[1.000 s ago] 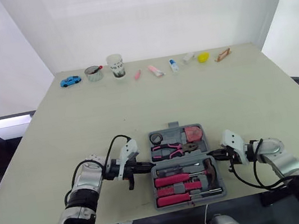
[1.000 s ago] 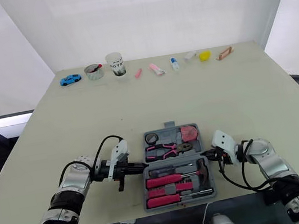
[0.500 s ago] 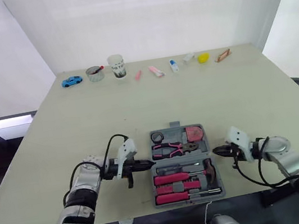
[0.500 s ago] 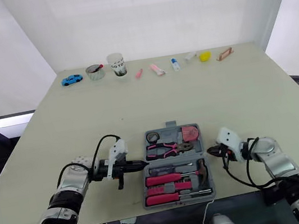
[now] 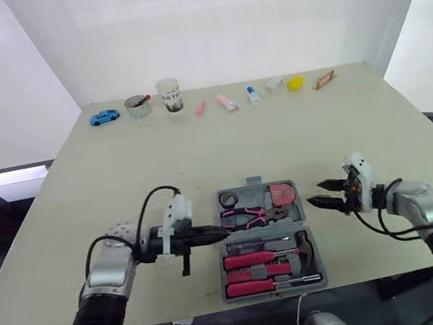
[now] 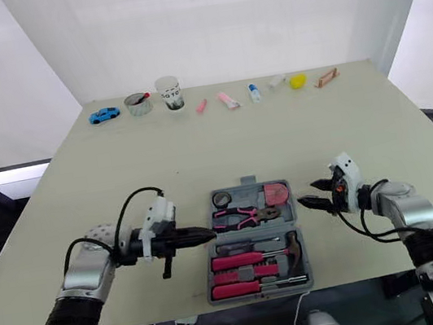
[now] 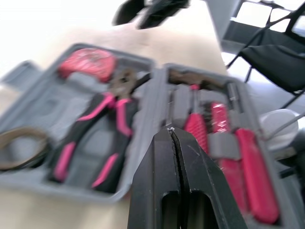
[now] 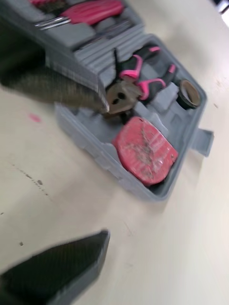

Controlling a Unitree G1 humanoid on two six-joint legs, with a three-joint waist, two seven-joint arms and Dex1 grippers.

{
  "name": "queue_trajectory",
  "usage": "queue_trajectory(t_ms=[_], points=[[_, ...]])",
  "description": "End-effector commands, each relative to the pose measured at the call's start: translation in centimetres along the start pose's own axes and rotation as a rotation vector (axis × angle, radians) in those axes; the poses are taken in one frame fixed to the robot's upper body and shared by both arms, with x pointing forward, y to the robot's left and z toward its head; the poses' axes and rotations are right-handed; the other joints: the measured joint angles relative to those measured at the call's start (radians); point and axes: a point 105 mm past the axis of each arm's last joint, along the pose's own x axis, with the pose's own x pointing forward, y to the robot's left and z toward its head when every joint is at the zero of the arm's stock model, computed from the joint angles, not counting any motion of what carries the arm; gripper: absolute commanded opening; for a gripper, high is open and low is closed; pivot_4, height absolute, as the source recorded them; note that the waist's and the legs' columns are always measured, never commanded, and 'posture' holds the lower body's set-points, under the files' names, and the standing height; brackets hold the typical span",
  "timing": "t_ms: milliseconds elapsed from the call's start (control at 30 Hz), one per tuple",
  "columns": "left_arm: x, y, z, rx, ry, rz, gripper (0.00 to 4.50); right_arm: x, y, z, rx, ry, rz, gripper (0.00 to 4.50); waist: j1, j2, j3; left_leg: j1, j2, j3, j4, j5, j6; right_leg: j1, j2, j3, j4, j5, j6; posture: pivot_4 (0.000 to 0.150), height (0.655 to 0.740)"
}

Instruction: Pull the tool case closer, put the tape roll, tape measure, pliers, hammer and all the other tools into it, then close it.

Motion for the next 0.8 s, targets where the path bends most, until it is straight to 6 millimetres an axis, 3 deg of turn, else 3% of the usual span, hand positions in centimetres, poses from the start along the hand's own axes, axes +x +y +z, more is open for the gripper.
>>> queue_trajectory(t_ms=[33, 233, 500, 800], points=[[1.2, -1.2, 0.0, 0.028, 0.03, -0.063, 0.0, 0.7, -0.4, 0.7, 0.042, 0.022, 0.02, 4.39, -0.001, 0.0, 0.0, 0.0, 0.0, 0.0, 0.0, 0.0, 0.0, 0.0, 0.0, 0.0, 0.0, 0.0, 0.0, 0.15, 0.74], [3.2, -2.0, -2.0, 0.01, 0.122, -0.104, 0.0, 2.9, -1.2, 0.6, 0.112, 0.119, 0.03, 4.39, -0.002, 0.0, 0.0, 0.0, 0.0, 0.0, -0.001, 0.0, 0.0, 0.0, 0.001, 0.0, -0.001, 0.0, 0.0, 0.15, 0.74], [4.0, -2.2, -5.2, 0.015, 0.272, -0.11, 0.0, 5.3, 0.4, 0.0, 0.223, 0.179, 0.13, 4.39, -0.003, 0.001, 0.0, 0.0, 0.0, 0.0, -0.001, 0.0, 0.0, 0.0, 0.0, 0.0, 0.0, 0.0, 0.0, 0.15, 0.74], [3.5, -2.9, -6.8, -0.017, 0.317, -0.106, 0.0, 7.0, 2.7, 2.3, 0.365, -0.017, 0.295, 4.39, -0.02, 0.003, -0.001, 0.001, 0.0, 0.0, -0.001, 0.0, 0.0, 0.0, 0.0, 0.0, 0.0, 0.0, 0.0, 0.15, 0.74]])
